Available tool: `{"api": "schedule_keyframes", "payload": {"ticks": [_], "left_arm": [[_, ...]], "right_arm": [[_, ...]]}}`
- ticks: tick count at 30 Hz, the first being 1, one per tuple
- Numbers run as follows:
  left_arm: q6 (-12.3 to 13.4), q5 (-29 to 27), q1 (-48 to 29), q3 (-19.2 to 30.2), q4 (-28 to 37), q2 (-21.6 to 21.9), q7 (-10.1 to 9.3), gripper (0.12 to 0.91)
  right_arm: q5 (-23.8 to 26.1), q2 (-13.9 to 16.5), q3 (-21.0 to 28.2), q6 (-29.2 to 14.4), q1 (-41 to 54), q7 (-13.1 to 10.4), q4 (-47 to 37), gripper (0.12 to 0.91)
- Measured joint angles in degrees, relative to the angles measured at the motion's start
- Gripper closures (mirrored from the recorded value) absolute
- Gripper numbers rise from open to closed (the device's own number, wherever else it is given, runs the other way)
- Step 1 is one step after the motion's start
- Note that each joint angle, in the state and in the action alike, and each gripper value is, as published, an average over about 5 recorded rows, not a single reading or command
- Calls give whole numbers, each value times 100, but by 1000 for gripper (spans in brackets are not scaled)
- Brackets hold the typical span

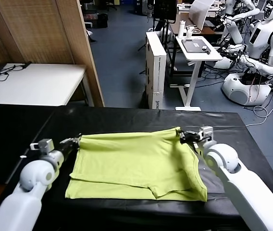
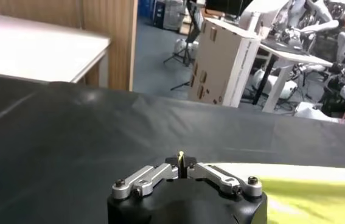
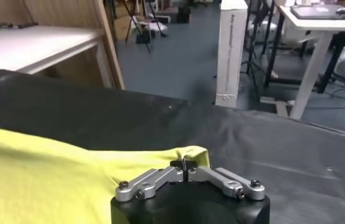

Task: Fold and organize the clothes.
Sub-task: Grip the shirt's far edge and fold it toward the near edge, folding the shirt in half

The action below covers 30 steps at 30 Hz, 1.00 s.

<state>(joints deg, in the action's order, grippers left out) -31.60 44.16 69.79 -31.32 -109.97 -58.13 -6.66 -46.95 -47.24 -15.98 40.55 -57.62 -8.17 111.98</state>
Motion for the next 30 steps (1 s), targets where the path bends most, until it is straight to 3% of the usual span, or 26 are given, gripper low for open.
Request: {"api": "schedule_keyframes", "payload": {"ticks": [11,30], "left_arm": [[-14,-156,1118,-389,-962,-40,72,841],[215,-722,2583,-734,-1405,-316,238,841]], "right_arm": [[8,504,-619,164,-1421,-214,1064,886],[49,652,-734,164,-2494,-220,1600,886]]}}
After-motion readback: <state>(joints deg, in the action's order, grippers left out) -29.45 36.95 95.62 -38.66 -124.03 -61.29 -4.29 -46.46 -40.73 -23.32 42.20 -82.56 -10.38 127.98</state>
